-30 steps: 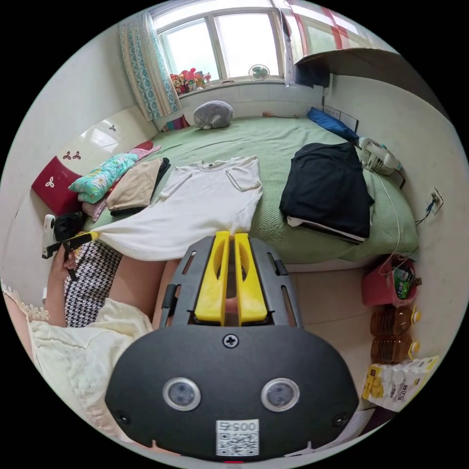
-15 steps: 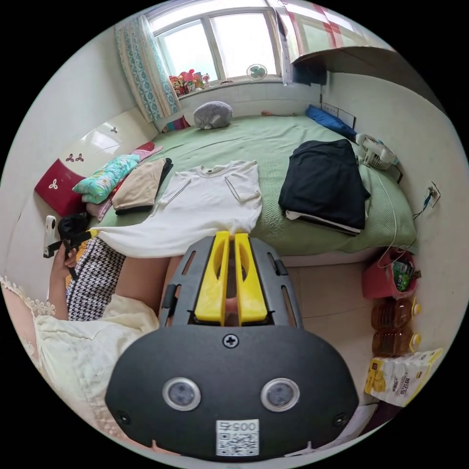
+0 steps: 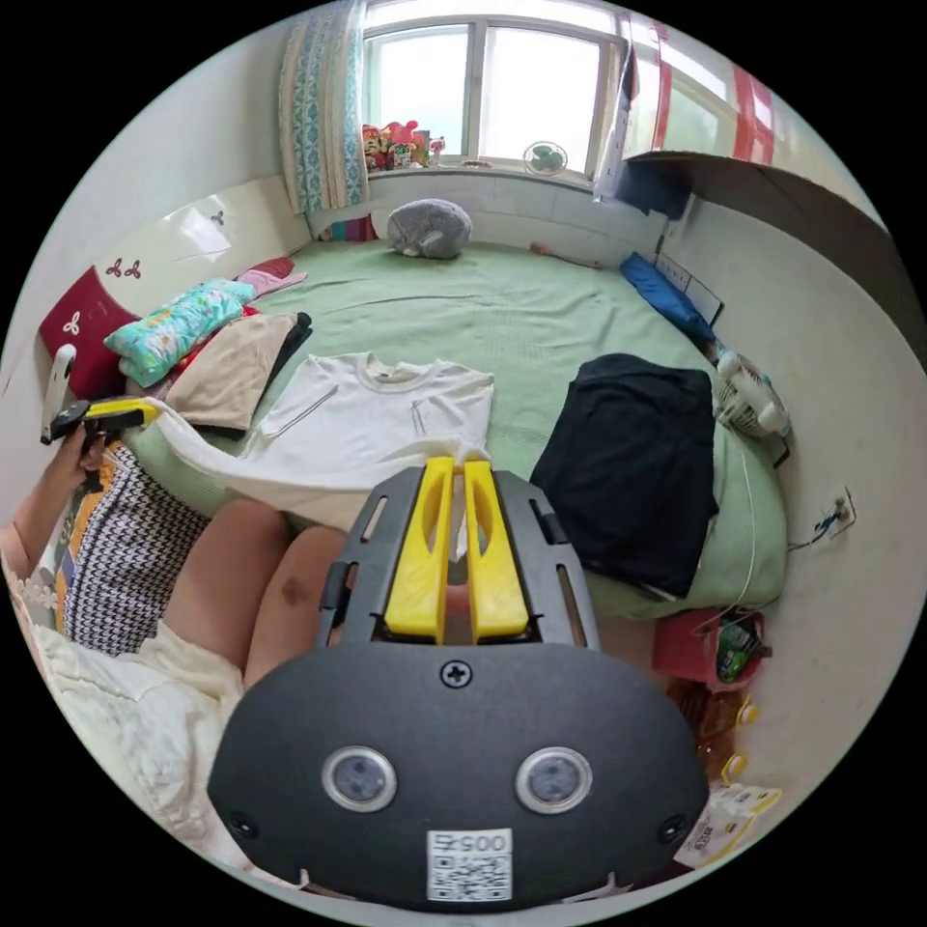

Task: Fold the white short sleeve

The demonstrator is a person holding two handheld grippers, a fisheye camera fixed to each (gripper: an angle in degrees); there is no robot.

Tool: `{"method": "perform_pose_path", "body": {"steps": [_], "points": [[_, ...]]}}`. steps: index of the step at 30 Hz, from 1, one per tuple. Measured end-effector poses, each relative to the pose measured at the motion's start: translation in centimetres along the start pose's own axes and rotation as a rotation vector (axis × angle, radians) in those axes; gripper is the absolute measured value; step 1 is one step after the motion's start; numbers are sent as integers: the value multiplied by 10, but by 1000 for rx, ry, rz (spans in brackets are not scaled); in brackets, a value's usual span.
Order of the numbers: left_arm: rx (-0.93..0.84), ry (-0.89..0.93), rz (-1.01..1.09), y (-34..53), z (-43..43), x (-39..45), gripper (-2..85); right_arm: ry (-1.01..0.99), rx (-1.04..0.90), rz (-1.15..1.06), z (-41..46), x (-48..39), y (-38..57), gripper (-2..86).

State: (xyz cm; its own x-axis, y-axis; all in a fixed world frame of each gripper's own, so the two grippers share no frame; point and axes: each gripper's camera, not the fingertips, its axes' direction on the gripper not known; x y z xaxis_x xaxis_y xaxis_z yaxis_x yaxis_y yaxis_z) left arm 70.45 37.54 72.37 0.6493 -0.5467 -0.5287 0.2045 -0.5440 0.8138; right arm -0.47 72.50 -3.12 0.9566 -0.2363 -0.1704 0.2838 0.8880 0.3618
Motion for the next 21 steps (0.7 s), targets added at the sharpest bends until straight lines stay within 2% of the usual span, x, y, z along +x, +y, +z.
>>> {"method": "perform_pose_path", "body": {"steps": [5, 7, 10, 11, 13, 21], "points": [[54, -103, -85, -95, 63, -47, 48, 119, 48, -25, 73, 8, -87, -13], [150, -135, -174, -116, 85, -69, 57, 204, 73, -44, 106, 4, -112, -9], [78, -159, -302, -141, 126, -98, 89, 262, -9, -8, 157, 7, -139, 14], [46, -140, -371, -141, 137, -107, 90, 236, -52, 36, 168, 12, -142, 23], [37, -83, -384, -134, 147, -111, 87, 143, -45, 55, 172, 20, -136, 36], [-38, 72, -238, -80, 164, -80, 104, -167, -71, 121, 155, 74, -70, 105]]}}
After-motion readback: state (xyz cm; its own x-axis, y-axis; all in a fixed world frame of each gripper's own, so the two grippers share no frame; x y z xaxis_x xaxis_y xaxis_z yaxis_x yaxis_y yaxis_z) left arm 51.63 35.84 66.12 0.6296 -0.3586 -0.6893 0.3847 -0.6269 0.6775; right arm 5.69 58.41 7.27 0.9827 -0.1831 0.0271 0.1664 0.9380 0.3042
